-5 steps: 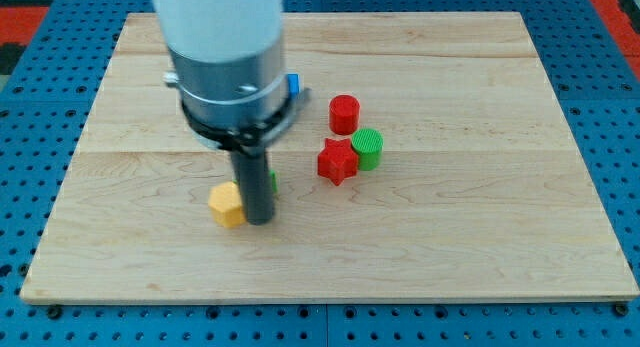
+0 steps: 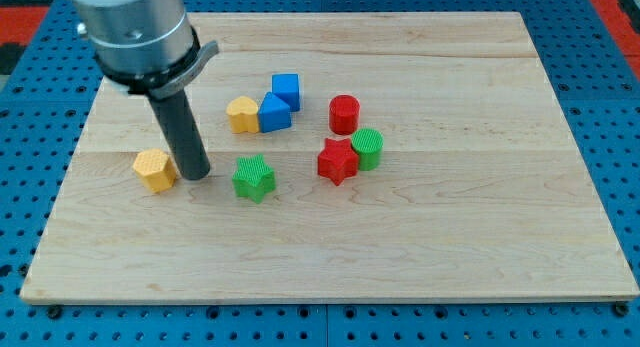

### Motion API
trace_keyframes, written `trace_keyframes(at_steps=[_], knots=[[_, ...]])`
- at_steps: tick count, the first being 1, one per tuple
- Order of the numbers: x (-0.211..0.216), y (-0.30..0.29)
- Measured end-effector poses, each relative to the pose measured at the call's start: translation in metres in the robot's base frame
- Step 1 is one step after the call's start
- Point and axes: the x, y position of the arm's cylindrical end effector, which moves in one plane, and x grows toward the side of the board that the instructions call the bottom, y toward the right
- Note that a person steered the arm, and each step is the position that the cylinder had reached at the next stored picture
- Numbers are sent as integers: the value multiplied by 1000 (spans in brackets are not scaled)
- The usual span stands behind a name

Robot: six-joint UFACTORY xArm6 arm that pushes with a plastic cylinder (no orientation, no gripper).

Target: Place the green star above the green circle vertically

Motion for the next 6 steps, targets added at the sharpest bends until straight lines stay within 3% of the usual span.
trace_keyframes(at_steps=[1, 2, 3, 4, 6], knots=[[56, -37], [6, -100], [24, -26], [26, -9], [0, 84]])
